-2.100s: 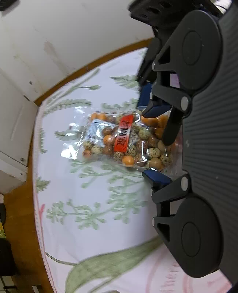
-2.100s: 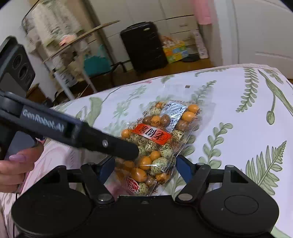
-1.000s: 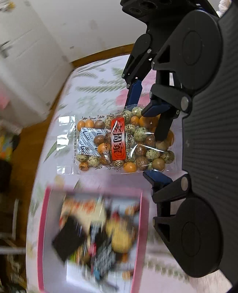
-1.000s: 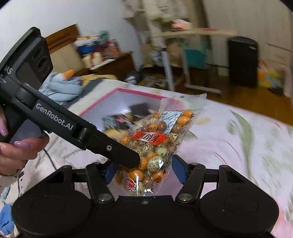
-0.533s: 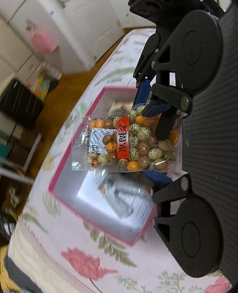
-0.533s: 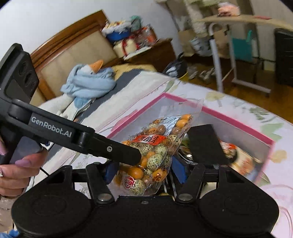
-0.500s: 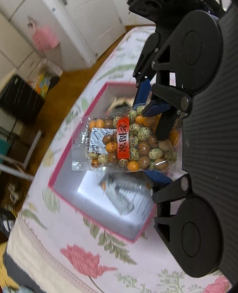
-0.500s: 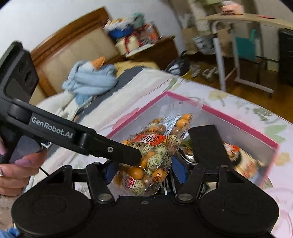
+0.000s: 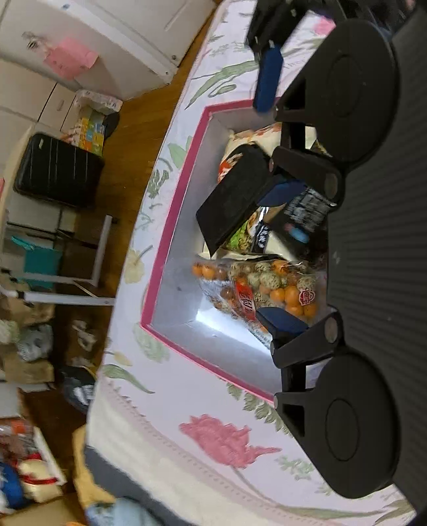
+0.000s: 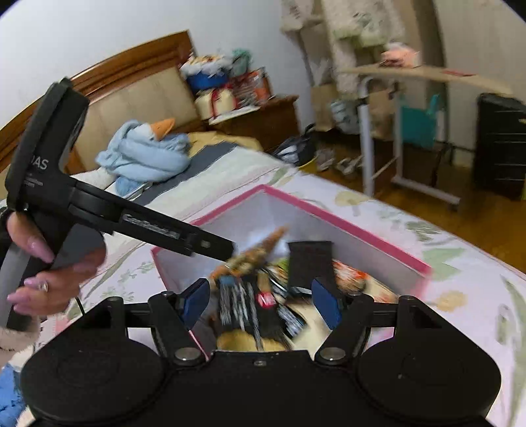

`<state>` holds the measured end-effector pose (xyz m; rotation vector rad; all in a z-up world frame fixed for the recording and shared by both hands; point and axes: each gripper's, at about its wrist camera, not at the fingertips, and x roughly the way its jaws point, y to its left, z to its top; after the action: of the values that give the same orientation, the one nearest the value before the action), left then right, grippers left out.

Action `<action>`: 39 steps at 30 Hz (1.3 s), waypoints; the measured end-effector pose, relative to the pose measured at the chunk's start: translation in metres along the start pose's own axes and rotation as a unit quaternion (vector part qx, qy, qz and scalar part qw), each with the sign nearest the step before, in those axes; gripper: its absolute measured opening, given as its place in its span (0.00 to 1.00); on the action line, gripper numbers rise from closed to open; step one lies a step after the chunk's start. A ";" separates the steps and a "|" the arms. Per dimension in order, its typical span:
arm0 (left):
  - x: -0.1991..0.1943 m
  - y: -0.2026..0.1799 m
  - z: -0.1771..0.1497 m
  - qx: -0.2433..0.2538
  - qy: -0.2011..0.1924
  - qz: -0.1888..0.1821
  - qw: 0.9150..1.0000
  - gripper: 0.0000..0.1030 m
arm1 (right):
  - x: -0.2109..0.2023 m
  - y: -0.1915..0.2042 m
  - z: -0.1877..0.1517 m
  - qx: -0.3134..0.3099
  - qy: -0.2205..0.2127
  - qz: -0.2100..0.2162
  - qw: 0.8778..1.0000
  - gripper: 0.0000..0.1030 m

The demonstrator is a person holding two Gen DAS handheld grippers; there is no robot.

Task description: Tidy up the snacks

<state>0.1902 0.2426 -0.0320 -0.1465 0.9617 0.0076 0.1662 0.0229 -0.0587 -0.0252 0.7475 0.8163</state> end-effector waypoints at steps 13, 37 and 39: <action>-0.071 -0.081 -0.042 0.097 -0.037 -0.068 0.992 0.65 | -0.113 -0.017 -0.054 0.077 -0.051 -0.140 0.986 0.71; -0.143 -0.160 -0.111 0.123 -0.053 -0.096 0.986 0.69 | -0.222 0.019 -0.107 0.127 -0.053 -0.305 0.942 0.73; -0.144 -0.162 -0.119 0.120 -0.053 -0.098 0.987 0.69 | -0.224 0.021 -0.110 0.128 -0.053 -0.310 0.940 0.73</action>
<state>0.0224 0.0751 0.0380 -0.0169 0.8326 -0.2784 -0.0136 -0.1404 0.0014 0.0161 0.6821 0.1139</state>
